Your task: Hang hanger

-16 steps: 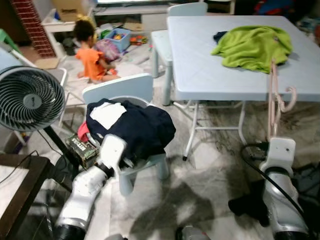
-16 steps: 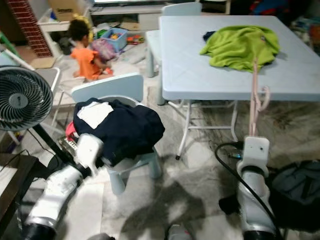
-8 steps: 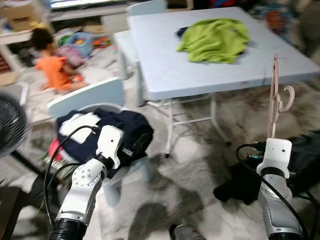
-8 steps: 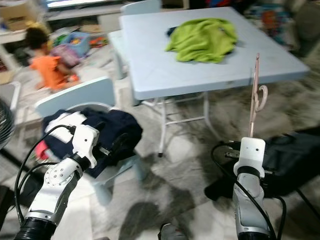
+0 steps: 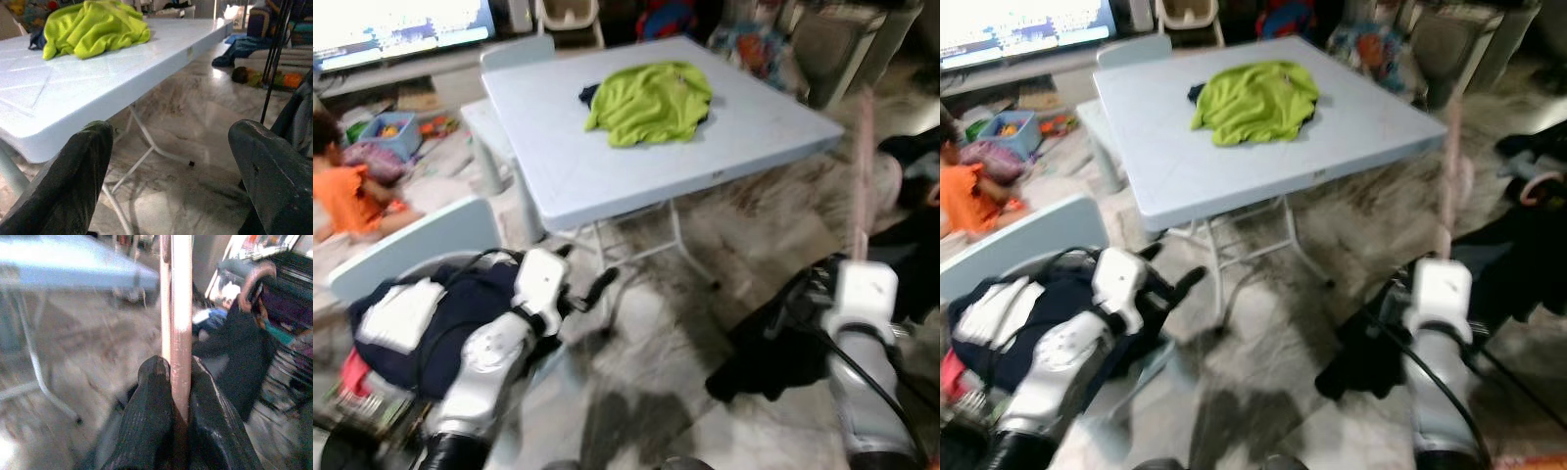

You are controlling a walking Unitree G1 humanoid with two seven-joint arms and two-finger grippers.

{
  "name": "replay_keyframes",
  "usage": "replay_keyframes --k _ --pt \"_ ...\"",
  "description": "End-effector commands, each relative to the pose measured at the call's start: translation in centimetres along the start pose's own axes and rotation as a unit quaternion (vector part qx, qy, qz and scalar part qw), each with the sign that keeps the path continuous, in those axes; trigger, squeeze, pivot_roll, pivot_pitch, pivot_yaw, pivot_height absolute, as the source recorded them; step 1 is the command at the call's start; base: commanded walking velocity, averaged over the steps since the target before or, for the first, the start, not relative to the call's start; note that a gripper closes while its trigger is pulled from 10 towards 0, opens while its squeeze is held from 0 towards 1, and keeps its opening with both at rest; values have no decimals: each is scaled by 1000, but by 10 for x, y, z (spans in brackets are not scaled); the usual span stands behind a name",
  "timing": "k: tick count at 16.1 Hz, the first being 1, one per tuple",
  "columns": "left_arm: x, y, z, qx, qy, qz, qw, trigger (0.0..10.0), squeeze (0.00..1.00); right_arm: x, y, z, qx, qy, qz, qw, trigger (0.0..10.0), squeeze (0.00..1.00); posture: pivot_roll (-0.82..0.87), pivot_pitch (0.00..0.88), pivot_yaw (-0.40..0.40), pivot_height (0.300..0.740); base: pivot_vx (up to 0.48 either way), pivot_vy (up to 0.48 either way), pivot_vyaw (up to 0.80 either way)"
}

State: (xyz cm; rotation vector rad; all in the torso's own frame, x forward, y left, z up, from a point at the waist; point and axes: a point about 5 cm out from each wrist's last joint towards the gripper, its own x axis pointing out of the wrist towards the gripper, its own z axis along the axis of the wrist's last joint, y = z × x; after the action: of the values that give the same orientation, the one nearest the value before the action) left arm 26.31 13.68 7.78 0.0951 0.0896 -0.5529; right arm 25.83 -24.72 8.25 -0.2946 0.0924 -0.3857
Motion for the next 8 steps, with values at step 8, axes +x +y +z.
replay_keyframes --k 8 --pt "7 1 3 -5 3 14 1000 10000 0 7 -6 7 -27 -28 -1 999 10000 0 -60 0 13 740 65 31 -351"
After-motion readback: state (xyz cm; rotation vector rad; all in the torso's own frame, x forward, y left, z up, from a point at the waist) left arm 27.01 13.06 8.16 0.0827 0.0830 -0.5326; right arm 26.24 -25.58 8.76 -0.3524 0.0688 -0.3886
